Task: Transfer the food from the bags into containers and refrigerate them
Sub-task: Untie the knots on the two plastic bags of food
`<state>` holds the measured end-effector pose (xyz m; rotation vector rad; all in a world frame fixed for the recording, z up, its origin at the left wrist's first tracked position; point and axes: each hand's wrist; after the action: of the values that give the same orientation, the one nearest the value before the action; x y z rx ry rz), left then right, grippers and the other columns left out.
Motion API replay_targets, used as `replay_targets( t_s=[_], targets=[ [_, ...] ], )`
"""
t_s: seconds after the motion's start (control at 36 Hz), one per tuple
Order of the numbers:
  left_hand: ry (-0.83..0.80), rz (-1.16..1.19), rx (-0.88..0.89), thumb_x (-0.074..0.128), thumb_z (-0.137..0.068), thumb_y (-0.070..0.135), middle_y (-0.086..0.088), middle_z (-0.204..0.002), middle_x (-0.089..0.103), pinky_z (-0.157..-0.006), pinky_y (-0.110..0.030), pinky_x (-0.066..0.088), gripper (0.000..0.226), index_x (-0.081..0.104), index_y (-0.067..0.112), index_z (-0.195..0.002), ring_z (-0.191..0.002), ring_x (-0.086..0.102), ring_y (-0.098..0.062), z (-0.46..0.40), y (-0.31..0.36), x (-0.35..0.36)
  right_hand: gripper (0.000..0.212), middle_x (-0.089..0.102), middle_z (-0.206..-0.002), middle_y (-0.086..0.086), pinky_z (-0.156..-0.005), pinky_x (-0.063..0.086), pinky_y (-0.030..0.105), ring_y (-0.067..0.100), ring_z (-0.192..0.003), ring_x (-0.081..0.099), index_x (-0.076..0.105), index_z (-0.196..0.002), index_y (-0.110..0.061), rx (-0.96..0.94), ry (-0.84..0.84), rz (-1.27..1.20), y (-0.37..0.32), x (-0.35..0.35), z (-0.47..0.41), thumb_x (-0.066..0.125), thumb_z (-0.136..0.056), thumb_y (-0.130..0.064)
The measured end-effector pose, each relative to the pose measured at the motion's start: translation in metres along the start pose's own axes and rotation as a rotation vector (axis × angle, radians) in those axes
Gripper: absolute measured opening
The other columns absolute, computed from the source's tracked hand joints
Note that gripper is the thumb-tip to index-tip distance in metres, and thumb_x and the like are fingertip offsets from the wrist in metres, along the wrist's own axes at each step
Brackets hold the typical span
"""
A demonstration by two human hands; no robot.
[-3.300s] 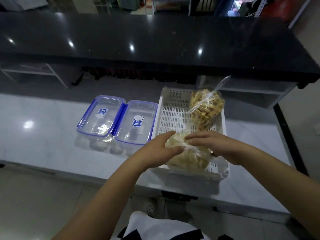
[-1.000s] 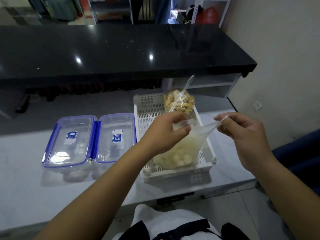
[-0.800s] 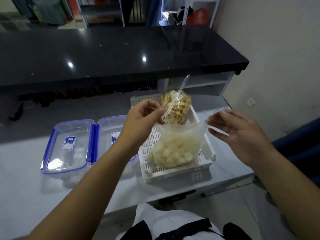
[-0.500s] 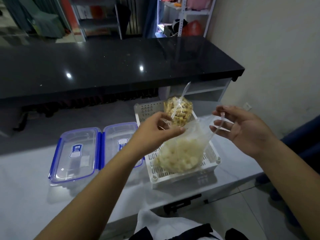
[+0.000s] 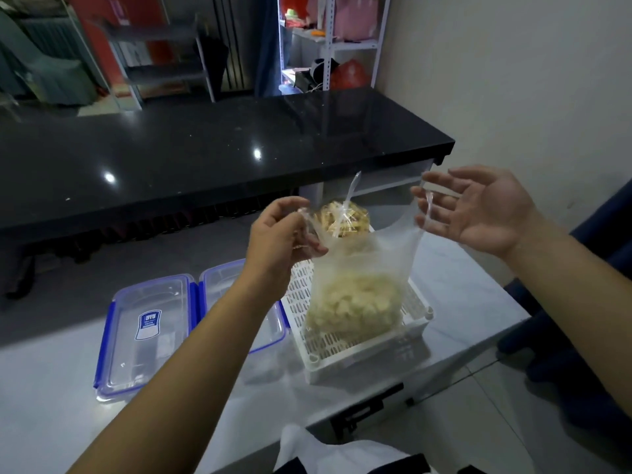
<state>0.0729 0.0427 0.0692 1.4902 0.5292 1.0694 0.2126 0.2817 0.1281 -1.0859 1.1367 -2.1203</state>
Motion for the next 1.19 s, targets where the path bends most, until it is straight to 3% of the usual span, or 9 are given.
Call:
replay_targets(
  t_s=[0.14,0.28,0.44,0.56,0.67,0.78,0.86,1.0,1.19],
  targets=[
    [-0.134,0.156,-0.056,0.053,-0.091,-0.008,-0.010,-0.094,0.069,-0.056,-0.029,0.056,0.043,0.061,0.011,-0.128,-0.060,0.066,-0.019,0.022,0.011,-0.004,0.033,0.072,-0.112,0.013,-0.081,0.058,0.042,0.026,-0.091,0.069,0.071,-0.111,-0.012,-0.068,-0.033,0.116,-0.013,0.006,-0.005,0.054,-0.091,-0.032],
    [-0.210,0.301,0.010,0.052,-0.084,-0.003,-0.013,-0.116,0.069,-0.072,-0.041,0.061,0.047,0.062,0.011,-0.128,-0.097,0.073,-0.039,0.048,0.014,-0.005,0.037,0.070,-0.114,0.014,-0.077,0.058,0.042,0.025,-0.089,0.068,0.071,-0.109,-0.012,-0.061,-0.125,0.224,-0.008,0.007,0.004,0.056,-0.085,-0.036],
    [-0.388,0.211,0.130,0.051,-0.083,-0.002,-0.007,-0.143,0.055,-0.080,-0.053,0.059,0.050,0.064,0.015,-0.129,-0.121,0.062,-0.040,0.072,-0.002,-0.014,0.047,0.068,-0.122,0.014,-0.072,0.059,0.041,0.024,-0.091,0.068,0.068,-0.116,-0.013,-0.072,-0.154,0.278,0.016,-0.015,0.029,0.054,-0.082,-0.043],
    [-0.442,0.101,0.109,0.056,-0.080,0.011,0.002,-0.140,0.058,-0.077,-0.052,0.060,0.047,0.069,0.025,-0.123,-0.129,0.057,-0.032,0.080,-0.016,-0.019,0.044,0.067,-0.123,0.011,-0.068,0.057,0.037,0.023,-0.089,0.063,0.068,-0.112,-0.012,-0.051,-0.091,0.238,0.046,-0.026,0.042,0.050,-0.082,-0.039],
    [-0.456,0.011,0.133,0.056,-0.083,0.017,0.004,-0.146,0.054,-0.084,-0.050,0.059,0.049,0.064,0.024,-0.130,-0.131,0.056,-0.029,0.080,-0.020,-0.026,0.047,0.065,-0.130,0.015,-0.076,0.059,0.044,0.027,-0.096,0.068,0.067,-0.119,-0.013,-0.081,-0.092,0.208,0.052,-0.035,0.050,0.050,-0.082,-0.038],
    [-0.425,-0.109,0.217,0.057,-0.086,0.023,0.003,-0.145,0.056,-0.091,-0.049,0.058,0.045,0.064,0.028,-0.130,-0.128,0.059,-0.029,0.070,-0.006,-0.029,0.046,0.065,-0.131,0.017,-0.083,0.059,0.050,0.035,-0.109,0.068,0.064,-0.124,-0.014,-0.101,-0.096,0.312,0.039,-0.037,0.050,0.047,-0.089,-0.038],
    [-0.399,-0.129,0.267,0.058,-0.085,0.022,0.001,-0.142,0.059,-0.084,-0.049,0.060,0.043,0.067,0.029,-0.127,-0.123,0.062,-0.035,0.059,0.010,-0.026,0.053,0.066,-0.129,0.016,-0.083,0.059,0.052,0.041,-0.113,0.065,0.062,-0.129,-0.013,-0.070,-0.121,0.409,0.027,-0.039,0.045,0.051,-0.086,-0.043],
    [-0.337,-0.431,0.319,0.060,-0.086,0.037,0.004,-0.126,0.069,-0.074,-0.044,0.063,0.036,0.069,0.029,-0.120,-0.106,0.072,-0.026,0.040,0.034,-0.020,0.046,0.074,-0.116,0.001,-0.081,0.061,0.044,0.026,-0.103,0.072,0.067,-0.122,-0.026,-0.104,-0.078,0.818,-0.007,-0.046,0.026,0.064,-0.084,-0.054],
    [-0.167,-0.582,0.403,0.061,-0.090,0.042,0.001,-0.115,0.074,-0.076,-0.030,0.061,0.029,0.073,0.032,-0.114,-0.100,0.073,-0.021,-0.006,0.057,-0.014,0.034,0.072,-0.114,-0.009,-0.090,0.055,0.040,0.015,-0.105,0.069,0.071,-0.115,-0.033,-0.233,-0.027,0.924,-0.029,-0.051,-0.041,0.068,-0.085,-0.051]
  ],
)
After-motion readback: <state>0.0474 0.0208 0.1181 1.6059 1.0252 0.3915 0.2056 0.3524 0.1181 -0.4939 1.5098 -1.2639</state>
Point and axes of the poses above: each hand's wrist, its own z-axis away from the middle knuckle, its own x-axis out of the palm, y = z × x
